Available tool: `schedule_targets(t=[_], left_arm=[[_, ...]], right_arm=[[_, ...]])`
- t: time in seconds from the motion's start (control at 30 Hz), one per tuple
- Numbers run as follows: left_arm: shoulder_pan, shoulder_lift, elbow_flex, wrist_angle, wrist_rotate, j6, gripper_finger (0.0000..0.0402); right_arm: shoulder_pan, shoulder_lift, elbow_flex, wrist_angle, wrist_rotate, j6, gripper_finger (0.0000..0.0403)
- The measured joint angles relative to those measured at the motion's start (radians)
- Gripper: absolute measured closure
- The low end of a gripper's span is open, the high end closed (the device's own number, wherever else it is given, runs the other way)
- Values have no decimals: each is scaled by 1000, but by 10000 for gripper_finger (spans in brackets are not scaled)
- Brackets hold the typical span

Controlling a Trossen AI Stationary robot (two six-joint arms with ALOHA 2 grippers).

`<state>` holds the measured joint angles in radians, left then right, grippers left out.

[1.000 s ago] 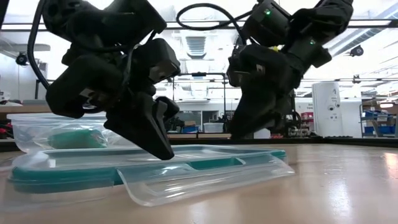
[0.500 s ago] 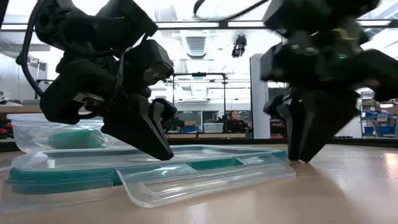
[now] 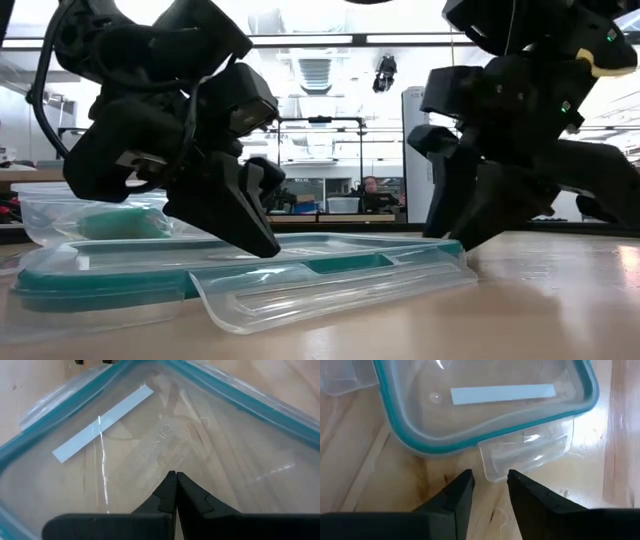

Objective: Roll bandage
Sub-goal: Close the transparent food container

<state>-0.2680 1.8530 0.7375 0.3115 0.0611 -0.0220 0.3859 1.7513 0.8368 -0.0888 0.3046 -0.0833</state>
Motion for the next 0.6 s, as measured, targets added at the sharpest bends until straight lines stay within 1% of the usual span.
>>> schedule_targets(t=[0.17, 0.37, 0.5, 0.6], left_arm=[[1, 1, -2, 11, 1, 37, 401], [2, 1, -3, 12, 7, 39, 401], [2, 0, -3, 12, 13, 39, 402], [5, 0, -3, 12, 15, 39, 402]], right_arm=[[-4, 28, 0, 47, 6, -66, 258], [-21, 76, 2, 127, 16, -136, 229], [-29, 104, 17, 139, 17, -155, 225], [-31, 107, 20, 146, 12, -177, 238]])
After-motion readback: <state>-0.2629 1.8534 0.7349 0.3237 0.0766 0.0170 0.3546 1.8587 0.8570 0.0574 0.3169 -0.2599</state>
